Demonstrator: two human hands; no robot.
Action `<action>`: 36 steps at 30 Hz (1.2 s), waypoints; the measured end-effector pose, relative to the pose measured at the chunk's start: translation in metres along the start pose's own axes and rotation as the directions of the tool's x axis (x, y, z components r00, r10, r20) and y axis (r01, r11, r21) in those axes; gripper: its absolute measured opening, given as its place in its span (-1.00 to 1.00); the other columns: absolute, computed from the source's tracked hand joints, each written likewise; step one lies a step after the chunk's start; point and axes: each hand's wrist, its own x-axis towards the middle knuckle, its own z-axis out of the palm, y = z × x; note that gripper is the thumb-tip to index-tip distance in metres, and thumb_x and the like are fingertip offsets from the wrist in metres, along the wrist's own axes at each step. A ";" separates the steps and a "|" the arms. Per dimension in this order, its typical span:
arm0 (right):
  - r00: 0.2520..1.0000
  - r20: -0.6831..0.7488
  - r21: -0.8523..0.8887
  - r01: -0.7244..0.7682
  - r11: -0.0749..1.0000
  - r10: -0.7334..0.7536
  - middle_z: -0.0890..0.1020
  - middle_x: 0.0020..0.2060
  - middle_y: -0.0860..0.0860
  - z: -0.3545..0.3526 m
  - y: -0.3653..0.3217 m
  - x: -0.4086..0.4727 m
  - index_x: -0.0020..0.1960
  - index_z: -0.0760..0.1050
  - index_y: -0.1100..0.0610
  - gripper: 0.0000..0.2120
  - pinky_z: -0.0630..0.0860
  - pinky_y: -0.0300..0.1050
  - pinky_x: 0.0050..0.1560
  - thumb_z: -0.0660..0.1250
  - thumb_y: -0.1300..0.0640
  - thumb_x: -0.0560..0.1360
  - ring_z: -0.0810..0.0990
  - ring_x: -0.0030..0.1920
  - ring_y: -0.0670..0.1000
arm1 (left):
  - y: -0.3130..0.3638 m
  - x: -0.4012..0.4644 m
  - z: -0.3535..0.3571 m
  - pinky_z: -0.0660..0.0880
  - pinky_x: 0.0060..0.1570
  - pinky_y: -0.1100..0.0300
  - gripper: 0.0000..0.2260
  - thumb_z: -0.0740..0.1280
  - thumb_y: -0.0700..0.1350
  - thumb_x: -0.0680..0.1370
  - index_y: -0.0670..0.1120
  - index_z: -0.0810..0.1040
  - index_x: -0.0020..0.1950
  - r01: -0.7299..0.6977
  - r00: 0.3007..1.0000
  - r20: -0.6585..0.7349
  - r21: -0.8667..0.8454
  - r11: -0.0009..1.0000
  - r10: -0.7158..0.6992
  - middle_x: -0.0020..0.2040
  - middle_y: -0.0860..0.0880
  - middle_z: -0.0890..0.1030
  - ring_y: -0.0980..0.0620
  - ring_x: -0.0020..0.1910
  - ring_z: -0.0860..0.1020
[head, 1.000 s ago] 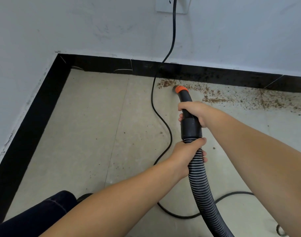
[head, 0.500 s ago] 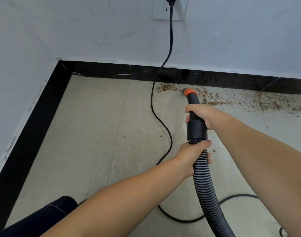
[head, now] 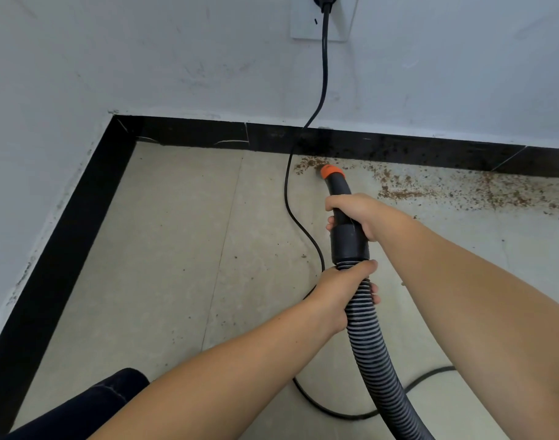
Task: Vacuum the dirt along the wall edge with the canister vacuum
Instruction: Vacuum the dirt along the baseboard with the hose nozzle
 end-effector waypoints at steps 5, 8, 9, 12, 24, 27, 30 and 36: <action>0.994 -0.101 0.100 -0.024 0.995 0.034 0.59 -0.44 0.08 -0.034 0.007 0.005 0.00 0.39 0.18 -0.82 0.58 -0.15 -0.43 0.34 0.25 0.44 0.61 -0.52 0.01 | 0.003 0.008 0.020 0.52 -0.38 0.24 -0.85 0.42 -0.10 0.50 -0.12 0.48 -0.09 0.035 0.998 0.055 0.077 0.996 -0.040 -0.37 -0.05 0.57 0.04 -0.46 0.55; 0.991 -0.128 0.130 -0.027 0.991 0.043 0.59 -0.46 0.07 -0.048 0.007 0.009 -0.02 0.38 0.18 -0.84 0.57 -0.15 -0.48 0.34 0.25 0.45 0.60 -0.53 -0.01 | 0.008 0.016 0.028 0.53 -0.36 0.23 -0.85 0.41 -0.10 0.50 -0.12 0.49 -0.07 0.048 0.996 0.067 0.108 0.993 -0.056 -0.33 -0.07 0.57 0.03 -0.43 0.55; 0.991 -0.127 0.133 -0.027 0.991 0.044 0.59 -0.48 0.06 -0.049 0.006 0.010 -0.02 0.38 0.18 -0.84 0.58 -0.15 -0.47 0.34 0.24 0.45 0.61 -0.53 -0.01 | 0.010 0.018 0.028 0.53 -0.36 0.23 -0.85 0.41 -0.10 0.51 -0.12 0.49 -0.06 0.049 0.996 0.068 0.110 0.993 -0.056 -0.32 -0.07 0.57 0.03 -0.42 0.55; 0.995 -0.095 0.123 -0.027 0.992 0.039 0.59 -0.42 0.07 -0.045 0.001 0.016 0.00 0.39 0.18 -0.82 0.60 -0.13 -0.38 0.35 0.23 0.45 0.61 -0.50 0.00 | 0.012 0.022 0.026 0.53 -0.34 0.21 -0.85 0.42 -0.09 0.51 -0.11 0.49 -0.05 0.040 0.998 0.051 0.099 0.994 -0.045 -0.33 -0.06 0.57 0.03 -0.42 0.55; 1.000 0.025 -0.021 0.017 1.000 -0.017 0.62 -0.49 0.02 -0.002 -0.018 0.029 0.02 0.41 0.17 -0.78 0.61 -0.12 -0.29 0.36 0.19 0.42 0.64 -0.44 -0.01 | 0.018 0.021 0.004 0.52 -0.38 0.26 -0.87 0.42 -0.12 0.51 -0.12 0.50 -0.07 -0.033 0.997 -0.064 -0.033 0.999 0.031 -0.36 -0.06 0.55 0.03 -0.46 0.54; 1.000 0.027 -0.024 0.015 1.000 -0.015 0.62 -0.49 0.03 -0.005 -0.016 0.029 0.01 0.41 0.17 -0.79 0.62 -0.10 -0.23 0.36 0.19 0.42 0.63 -0.44 0.00 | 0.017 0.020 0.006 0.52 -0.36 0.25 -0.87 0.41 -0.11 0.51 -0.12 0.50 -0.07 -0.026 0.999 -0.048 -0.030 0.999 0.025 -0.36 -0.05 0.55 0.04 -0.46 0.54; 0.999 0.037 -0.026 -0.013 1.000 0.014 0.61 -0.47 0.04 -0.013 -0.011 0.027 0.00 0.42 0.18 -0.80 0.62 -0.07 -0.20 0.36 0.20 0.42 0.63 -0.44 0.01 | 0.010 0.018 0.012 0.52 -0.33 0.24 -0.88 0.41 -0.11 0.51 -0.11 0.50 -0.06 -0.009 1.000 -0.027 -0.032 0.999 0.009 -0.37 -0.05 0.56 0.04 -0.44 0.54; 0.984 0.165 -0.105 -0.046 0.993 0.063 0.60 -0.45 0.06 -0.006 -0.008 0.018 -0.02 0.41 0.19 -0.77 0.60 -0.08 -0.29 0.38 0.20 0.38 0.61 -0.44 0.03 | -0.003 0.010 0.021 0.50 -0.40 0.27 -0.85 0.42 -0.12 0.50 -0.13 0.49 -0.06 -0.001 0.999 -0.044 -0.108 0.994 -0.004 -0.42 -0.03 0.54 0.04 -0.48 0.53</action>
